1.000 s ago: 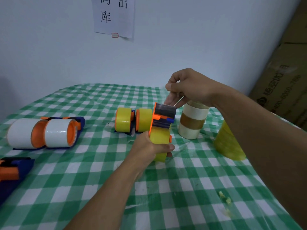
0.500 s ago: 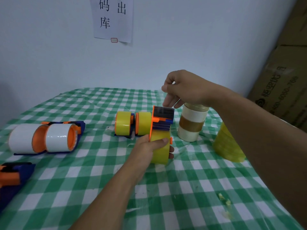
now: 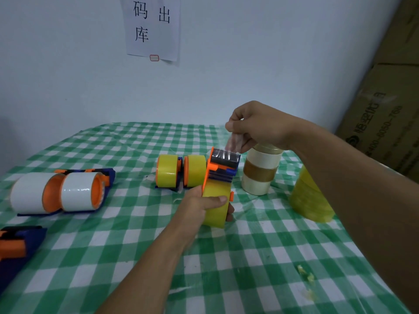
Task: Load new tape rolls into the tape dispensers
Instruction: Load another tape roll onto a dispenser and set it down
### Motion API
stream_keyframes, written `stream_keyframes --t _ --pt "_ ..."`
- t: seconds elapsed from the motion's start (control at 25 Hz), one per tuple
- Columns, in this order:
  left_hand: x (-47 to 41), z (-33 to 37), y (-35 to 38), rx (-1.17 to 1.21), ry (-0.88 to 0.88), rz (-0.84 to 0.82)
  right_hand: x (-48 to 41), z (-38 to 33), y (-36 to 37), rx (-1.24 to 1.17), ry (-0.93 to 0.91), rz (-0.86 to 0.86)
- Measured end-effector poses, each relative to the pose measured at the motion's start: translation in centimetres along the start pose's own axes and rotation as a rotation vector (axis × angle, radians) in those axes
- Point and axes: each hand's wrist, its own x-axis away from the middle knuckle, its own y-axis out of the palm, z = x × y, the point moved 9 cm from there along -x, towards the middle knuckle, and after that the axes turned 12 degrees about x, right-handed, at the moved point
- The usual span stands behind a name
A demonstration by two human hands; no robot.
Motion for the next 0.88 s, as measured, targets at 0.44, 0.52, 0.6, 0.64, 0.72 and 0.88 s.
stream_keyframes --t 0.44,0.52,0.6,0.64,0.72,0.88 --pt "-0.2 1.1 -3.0 -0.002 0.067 0.293 1.0 -2.0 -0.5 -0.026 -0.049 -0.04" --pt "-0.1 1.7 -3.2 -0.101 0.111 0.305 1.3 -2.3 -0.9 -0.024 -0.052 -0.044" --pt "-0.2 1.8 -3.1 -0.105 0.131 0.287 1.6 -2.7 -1.0 -0.021 -0.059 -0.052" --pt "-0.2 2.0 -2.7 -0.116 0.146 0.243 1.7 -3.0 -1.1 -0.018 -0.066 -0.055" --pt "-0.2 2.2 -1.2 -0.121 0.166 0.116 1.9 -3.5 -1.2 -0.011 -0.078 -0.057" --pt "0.1 1.8 0.5 0.064 0.102 0.035 2.0 -3.7 -1.4 -0.037 -0.081 -0.068"
